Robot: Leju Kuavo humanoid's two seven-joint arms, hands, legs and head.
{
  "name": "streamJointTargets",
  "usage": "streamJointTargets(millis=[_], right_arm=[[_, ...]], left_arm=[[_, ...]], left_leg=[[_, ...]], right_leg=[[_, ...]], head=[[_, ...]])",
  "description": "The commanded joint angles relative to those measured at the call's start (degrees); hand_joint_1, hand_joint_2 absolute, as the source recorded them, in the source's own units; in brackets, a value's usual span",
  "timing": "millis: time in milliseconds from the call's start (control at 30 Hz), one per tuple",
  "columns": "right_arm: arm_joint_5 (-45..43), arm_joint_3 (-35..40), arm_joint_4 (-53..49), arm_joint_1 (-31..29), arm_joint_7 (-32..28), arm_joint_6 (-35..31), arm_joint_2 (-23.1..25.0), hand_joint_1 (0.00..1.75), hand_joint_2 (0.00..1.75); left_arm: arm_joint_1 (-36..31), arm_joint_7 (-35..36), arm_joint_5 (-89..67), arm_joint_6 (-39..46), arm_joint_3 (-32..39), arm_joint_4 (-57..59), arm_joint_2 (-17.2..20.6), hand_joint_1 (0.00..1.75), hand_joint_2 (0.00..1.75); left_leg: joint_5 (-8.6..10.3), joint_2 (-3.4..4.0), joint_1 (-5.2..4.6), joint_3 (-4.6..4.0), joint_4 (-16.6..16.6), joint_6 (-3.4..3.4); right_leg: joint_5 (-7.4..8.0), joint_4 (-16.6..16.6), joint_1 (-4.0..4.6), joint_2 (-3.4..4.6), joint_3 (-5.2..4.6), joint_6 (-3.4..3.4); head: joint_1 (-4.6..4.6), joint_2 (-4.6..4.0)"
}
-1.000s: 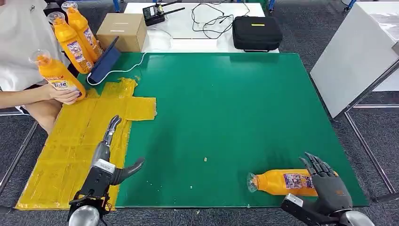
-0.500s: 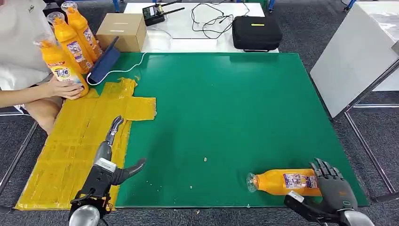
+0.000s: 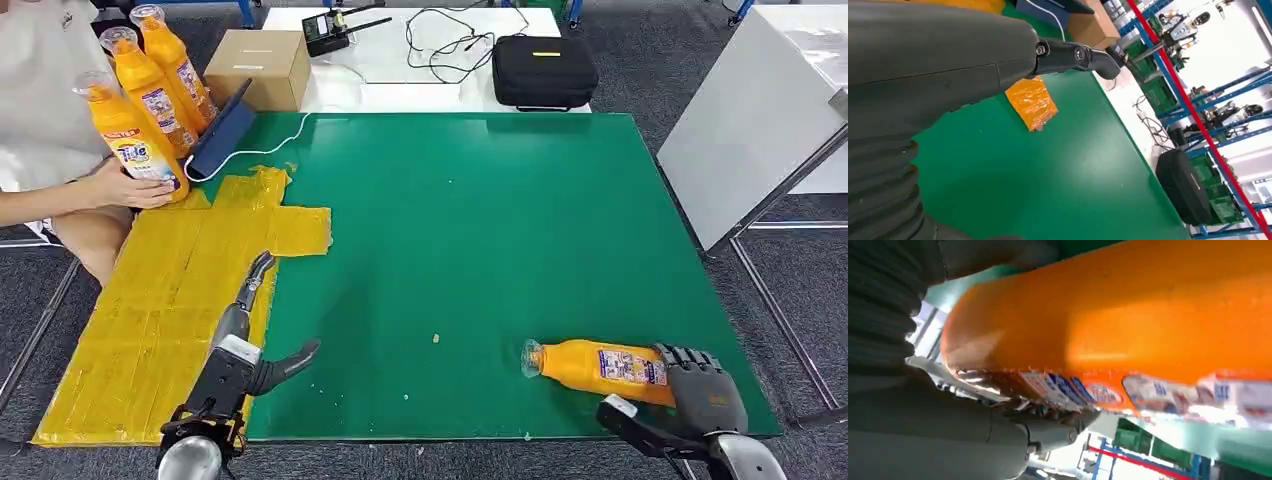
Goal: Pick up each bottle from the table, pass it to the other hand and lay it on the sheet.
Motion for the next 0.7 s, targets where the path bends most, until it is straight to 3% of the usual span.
streamJointTargets(millis=[33,167,300,333,500,600,700], right_arm=[[-6.46,4.8,0.25,-1.13,-6.01,-3.24,3.03,1.75,1.75],[-10.77,6.2,-4.94,-2.39,-8.63,-5.16,6.45,1.75,1.75],[-10.48,6.56,-5.36,-2.64,-8.01,-5.14,6.67,1.75,1.75],[-12.29,5.75,-6.09,-3.35,-10.52,-9.75,9.02,1.75,1.75],[-18.1,5.36,-9.12,-6.77,-11.82,-19.73,15.64,1.75,1.75],[-19.48,5.15,-9.43,-6.86,-12.03,-20.28,16.28,1.75,1.75],[-27.53,3.89,-10.23,-6.68,-15.25,-20.28,19.06,1.75,1.75]], left_arm=[[-1.01,0.85,6.24,-6.35,-1.9,3.09,0.57,0.0,1.75],[-1.06,0.47,9.78,-10.93,-3.09,3.44,1.3,0.0,1.75],[-1.08,0.46,9.77,-10.93,-3.21,3.52,1.24,0.0,1.75],[-1.3,0.77,12.59,-14.19,-4.16,3.58,1.89,0.0,1.75],[-3.2,0.8,16.67,-17.68,-8.91,5.54,3.65,0.0,1.75],[-3.54,0.75,17.0,-17.79,-9.6,5.61,3.65,0.0,1.75],[-4.18,0.66,18.15,-17.89,-11.04,5.61,4.52,0.0,1.75]], left_leg=[[-0.07,0.11,0.08,0.27,-0.04,-0.11],[-0.06,0.2,0.05,0.18,-0.04,-0.1],[-0.08,0.21,0.03,0.25,-0.04,-0.12],[-0.04,0.11,0.03,0.15,-0.04,-0.08],[-0.07,0.31,0.05,0.15,-0.04,-0.11],[-0.04,0.19,0.05,0.13,-0.04,-0.11],[0.01,0.05,0.02,0.04,-0.05,-0.07]], right_leg=[[-0.05,-0.12,0.1,-0.02,0.33,-0.04],[0.0,-0.07,0.07,0.11,0.2,-0.04],[-0.05,-0.03,0.05,0.09,0.27,-0.04],[-0.02,-0.04,0.05,0.04,0.19,-0.02],[0.0,-0.03,0.08,0.24,0.18,-0.04],[-0.03,-0.02,0.07,0.08,0.17,-0.04],[-0.03,-0.01,0.03,0.01,0.09,-0.02]], head=[[0.0,0.0],[0.0,0.0],[-0.04,0.0],[0.0,0.0],[0.0,0.0],[0.0,0.0],[0.0,0.0]])
